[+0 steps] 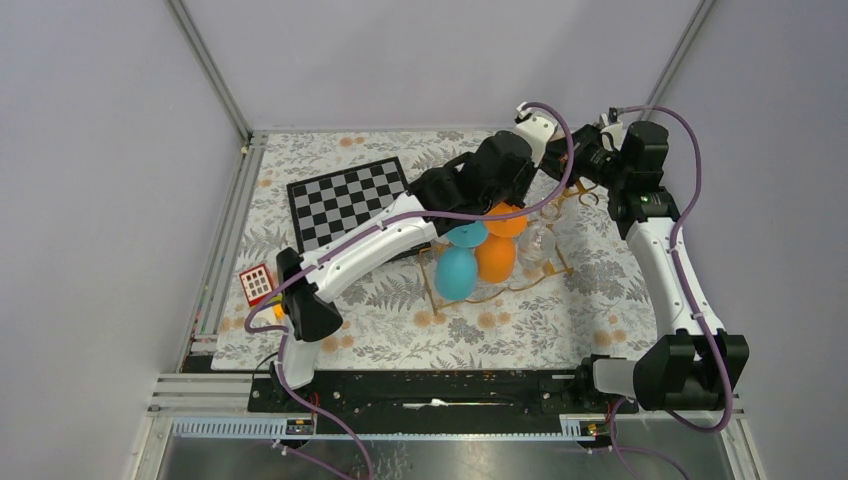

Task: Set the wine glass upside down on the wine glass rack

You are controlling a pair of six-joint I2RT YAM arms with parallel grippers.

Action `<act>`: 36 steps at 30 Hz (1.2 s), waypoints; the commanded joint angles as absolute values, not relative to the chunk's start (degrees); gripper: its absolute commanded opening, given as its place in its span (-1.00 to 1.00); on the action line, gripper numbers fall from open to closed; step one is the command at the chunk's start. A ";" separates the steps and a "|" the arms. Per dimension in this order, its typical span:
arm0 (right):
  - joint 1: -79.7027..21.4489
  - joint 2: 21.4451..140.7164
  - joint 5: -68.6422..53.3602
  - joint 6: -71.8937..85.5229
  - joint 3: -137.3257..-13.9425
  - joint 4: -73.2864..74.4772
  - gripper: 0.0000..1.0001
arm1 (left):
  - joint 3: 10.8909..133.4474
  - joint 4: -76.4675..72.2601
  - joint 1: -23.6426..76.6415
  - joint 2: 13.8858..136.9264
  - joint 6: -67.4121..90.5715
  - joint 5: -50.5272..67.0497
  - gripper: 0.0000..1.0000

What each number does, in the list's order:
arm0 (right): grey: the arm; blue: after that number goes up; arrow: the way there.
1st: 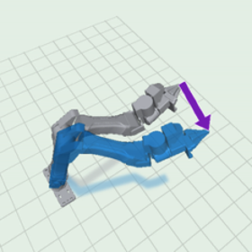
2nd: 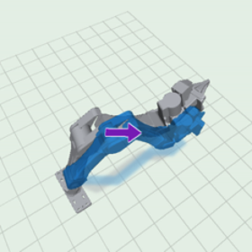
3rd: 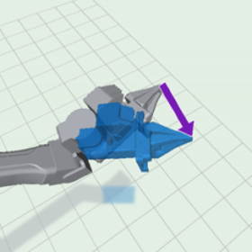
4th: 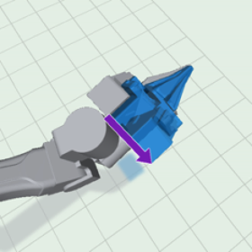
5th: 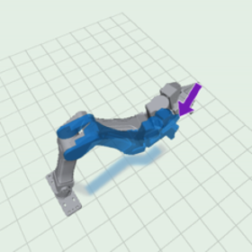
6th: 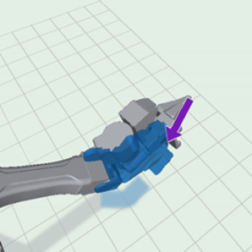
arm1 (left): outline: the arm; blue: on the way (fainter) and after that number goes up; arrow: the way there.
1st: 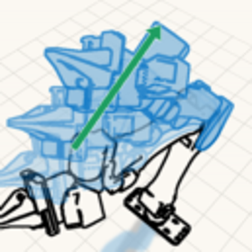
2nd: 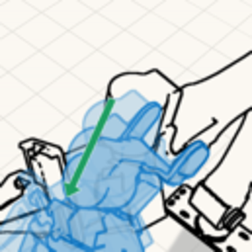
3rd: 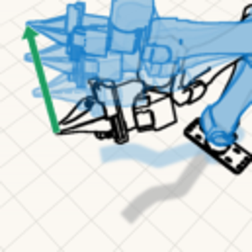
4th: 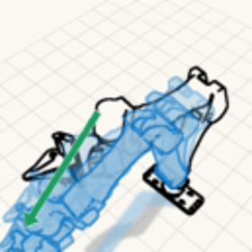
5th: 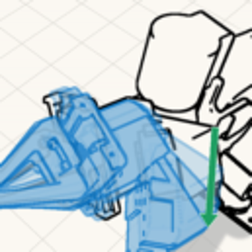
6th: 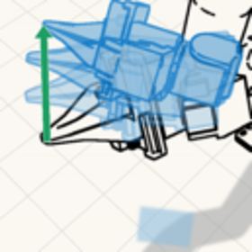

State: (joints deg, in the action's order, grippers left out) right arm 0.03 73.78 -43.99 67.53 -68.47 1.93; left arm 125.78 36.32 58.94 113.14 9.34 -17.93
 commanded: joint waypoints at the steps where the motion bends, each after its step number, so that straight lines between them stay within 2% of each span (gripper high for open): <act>1: -1.23 70.96 -51.35 64.95 -66.14 10.33 -1.00 | 129.24 31.80 55.17 113.53 8.47 -26.63 -1.00; 18: -1.34 69.92 -50.93 60.24 -65.88 20.23 -1.00 | 131.04 32.97 53.99 115.03 8.72 -26.49 -1.00; 36: -2.07 68.58 -51.62 57.83 -64.16 24.09 -1.00 | 131.22 35.27 51.82 115.35 8.88 -27.59 -1.00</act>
State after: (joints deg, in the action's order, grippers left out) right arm -0.12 71.20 -41.47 63.16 -67.64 5.34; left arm 128.27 38.13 58.92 114.61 10.61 -15.79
